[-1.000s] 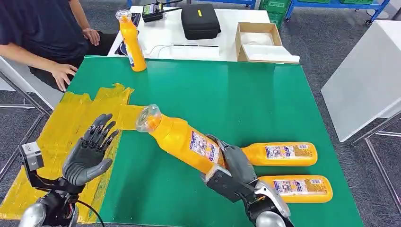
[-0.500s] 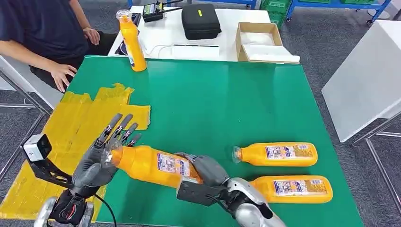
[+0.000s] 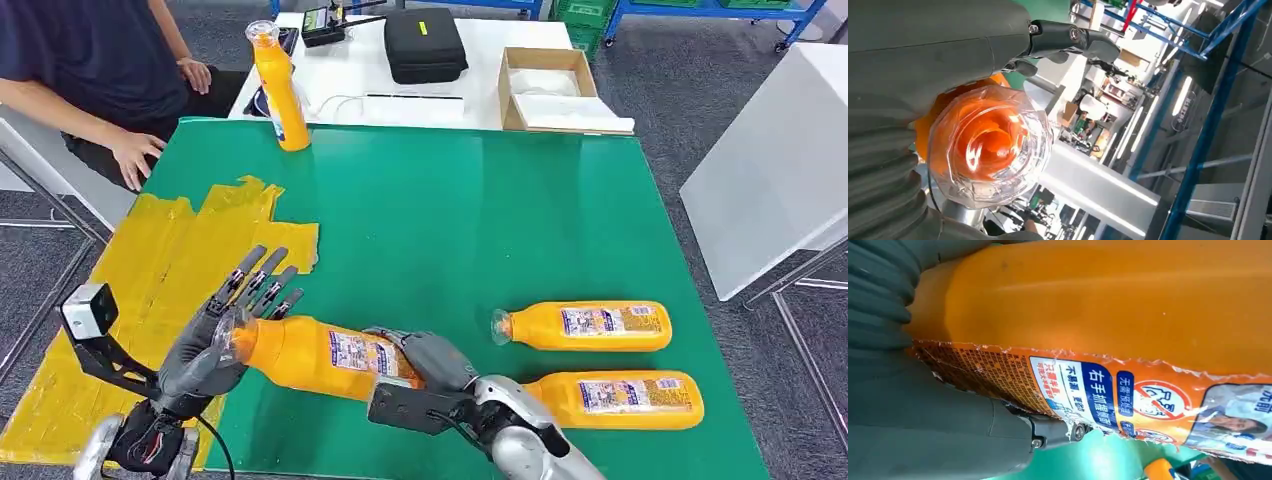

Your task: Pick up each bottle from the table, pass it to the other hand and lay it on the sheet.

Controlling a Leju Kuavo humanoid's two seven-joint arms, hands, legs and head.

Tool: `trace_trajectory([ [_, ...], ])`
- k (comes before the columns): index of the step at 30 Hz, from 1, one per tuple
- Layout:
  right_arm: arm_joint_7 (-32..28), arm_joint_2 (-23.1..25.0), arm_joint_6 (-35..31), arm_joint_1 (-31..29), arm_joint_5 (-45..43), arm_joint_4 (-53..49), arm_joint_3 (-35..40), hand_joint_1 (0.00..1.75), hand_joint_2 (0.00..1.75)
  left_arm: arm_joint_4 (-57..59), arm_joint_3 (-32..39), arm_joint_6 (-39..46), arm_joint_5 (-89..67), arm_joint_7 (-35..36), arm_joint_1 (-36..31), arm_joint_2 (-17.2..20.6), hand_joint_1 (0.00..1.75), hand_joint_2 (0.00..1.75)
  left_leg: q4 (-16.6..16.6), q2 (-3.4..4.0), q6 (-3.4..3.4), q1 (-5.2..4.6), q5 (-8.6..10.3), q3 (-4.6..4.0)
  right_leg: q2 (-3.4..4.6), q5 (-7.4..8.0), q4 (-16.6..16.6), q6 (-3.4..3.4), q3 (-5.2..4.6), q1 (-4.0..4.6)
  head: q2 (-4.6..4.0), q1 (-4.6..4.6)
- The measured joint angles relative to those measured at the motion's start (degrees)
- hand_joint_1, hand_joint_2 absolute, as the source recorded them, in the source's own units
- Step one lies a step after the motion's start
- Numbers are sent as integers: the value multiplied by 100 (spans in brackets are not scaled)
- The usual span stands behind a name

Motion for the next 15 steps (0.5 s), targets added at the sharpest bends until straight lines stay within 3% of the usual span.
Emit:
trace_trajectory([
  [4, 0, 0, 0, -24, -39, 37, 22, 175, 175, 44, 0, -2, -124, -15, -14, 2, 0, 175, 0, 0, 0, 0, 0, 0, 0, 0, 1, 0, 0, 1, 0, 0],
  [15, 11, 146, -89, -134, -511, -35, 79, 175, 175, -138, -2, -92, -2034, -926, -62, -70, 0, 175, 0, 0, 0, 0, 0, 0, 0, 0, 0, 0, -1, 0, 0, 0],
])
